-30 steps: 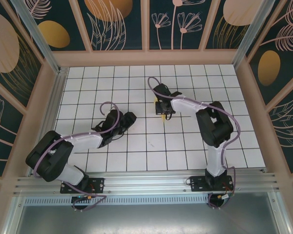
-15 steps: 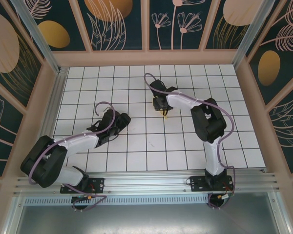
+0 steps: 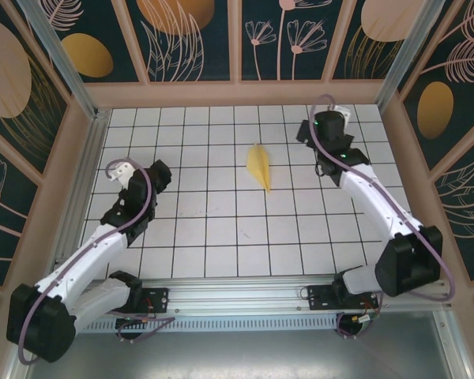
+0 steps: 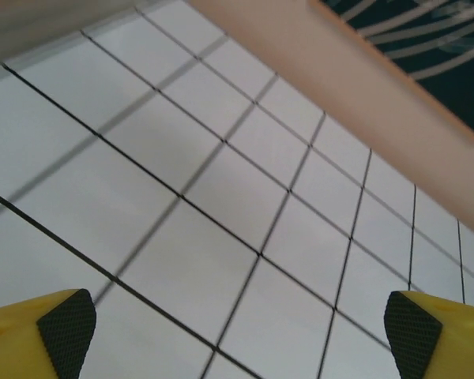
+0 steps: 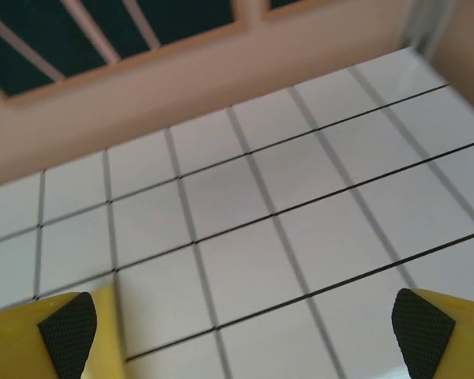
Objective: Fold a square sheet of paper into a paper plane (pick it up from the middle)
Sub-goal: Reset both arms
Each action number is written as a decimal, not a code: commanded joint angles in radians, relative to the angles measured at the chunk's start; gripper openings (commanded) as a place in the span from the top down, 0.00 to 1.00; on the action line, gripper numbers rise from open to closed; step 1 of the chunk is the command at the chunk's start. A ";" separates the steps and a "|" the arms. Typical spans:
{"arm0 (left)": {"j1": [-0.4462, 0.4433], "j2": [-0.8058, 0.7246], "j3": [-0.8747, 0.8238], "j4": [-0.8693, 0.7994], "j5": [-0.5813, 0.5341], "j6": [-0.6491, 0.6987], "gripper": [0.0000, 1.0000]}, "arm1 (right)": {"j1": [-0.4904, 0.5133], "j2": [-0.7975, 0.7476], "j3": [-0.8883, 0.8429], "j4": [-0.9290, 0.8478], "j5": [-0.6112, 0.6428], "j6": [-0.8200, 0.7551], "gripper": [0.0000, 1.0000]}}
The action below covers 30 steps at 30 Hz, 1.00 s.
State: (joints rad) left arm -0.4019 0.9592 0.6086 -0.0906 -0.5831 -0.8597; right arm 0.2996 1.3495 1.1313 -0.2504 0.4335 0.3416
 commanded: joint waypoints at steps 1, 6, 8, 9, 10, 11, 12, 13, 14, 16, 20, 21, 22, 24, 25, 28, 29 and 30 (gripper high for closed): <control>0.052 -0.088 -0.063 -0.026 -0.232 0.159 0.02 | -0.070 -0.068 -0.174 0.216 0.087 -0.048 0.01; 0.115 -0.106 -0.193 0.212 -0.257 0.385 0.01 | -0.142 -0.109 -0.419 0.491 0.146 -0.105 0.01; 0.134 -0.070 -0.243 0.334 -0.248 0.464 0.02 | -0.180 -0.104 -0.481 0.543 0.136 -0.091 0.01; 0.145 -0.046 -0.270 0.404 -0.234 0.506 0.02 | -0.192 -0.102 -0.527 0.593 0.136 -0.102 0.01; 0.153 -0.023 -0.291 0.458 -0.216 0.536 0.01 | -0.203 -0.100 -0.563 0.640 0.135 -0.117 0.01; 0.166 -0.001 -0.307 0.509 -0.187 0.565 0.02 | -0.211 -0.098 -0.602 0.690 0.129 -0.143 0.01; 0.176 0.020 -0.321 0.554 -0.161 0.586 0.01 | -0.217 -0.093 -0.636 0.739 0.122 -0.166 0.01; 0.184 0.033 -0.335 0.594 -0.137 0.607 0.02 | -0.221 -0.088 -0.659 0.778 0.108 -0.185 0.01; 0.191 0.045 -0.351 0.651 -0.105 0.634 0.01 | -0.223 -0.078 -0.684 0.823 0.094 -0.202 0.01; 0.201 0.063 -0.387 0.772 -0.043 0.677 0.02 | -0.224 -0.059 -0.726 0.915 0.062 -0.230 0.01; 0.218 0.141 -0.467 1.088 0.066 0.768 0.01 | -0.226 0.014 -0.786 1.112 -0.008 -0.301 0.01; 0.221 0.174 -0.489 1.179 0.097 0.791 0.01 | -0.227 0.029 -0.805 1.169 -0.038 -0.315 0.01; 0.225 0.207 -0.502 1.240 0.121 0.808 0.01 | -0.229 0.041 -0.817 1.207 -0.065 -0.321 0.01; 0.232 0.289 -0.504 1.351 0.165 0.834 0.01 | -0.241 0.077 -0.842 1.300 -0.124 -0.334 0.01; 0.237 0.328 -0.501 1.394 0.176 0.839 0.02 | -0.250 0.087 -0.840 1.309 -0.156 -0.325 0.01; 0.263 0.415 -0.470 1.451 0.229 0.860 0.01 | -0.273 0.150 -0.858 1.402 -0.246 -0.323 0.01; 0.283 0.437 -0.459 1.457 0.251 0.851 0.01 | -0.284 0.149 -0.861 1.404 -0.271 -0.316 0.01; 0.308 0.458 -0.449 1.456 0.286 0.832 0.02 | -0.299 0.146 -0.867 1.410 -0.310 -0.313 0.01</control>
State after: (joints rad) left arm -0.1387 1.3800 0.1246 1.2072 -0.4007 -0.0479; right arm 0.0277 1.4857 0.2863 1.0046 0.2584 0.0338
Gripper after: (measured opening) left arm 0.985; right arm 0.988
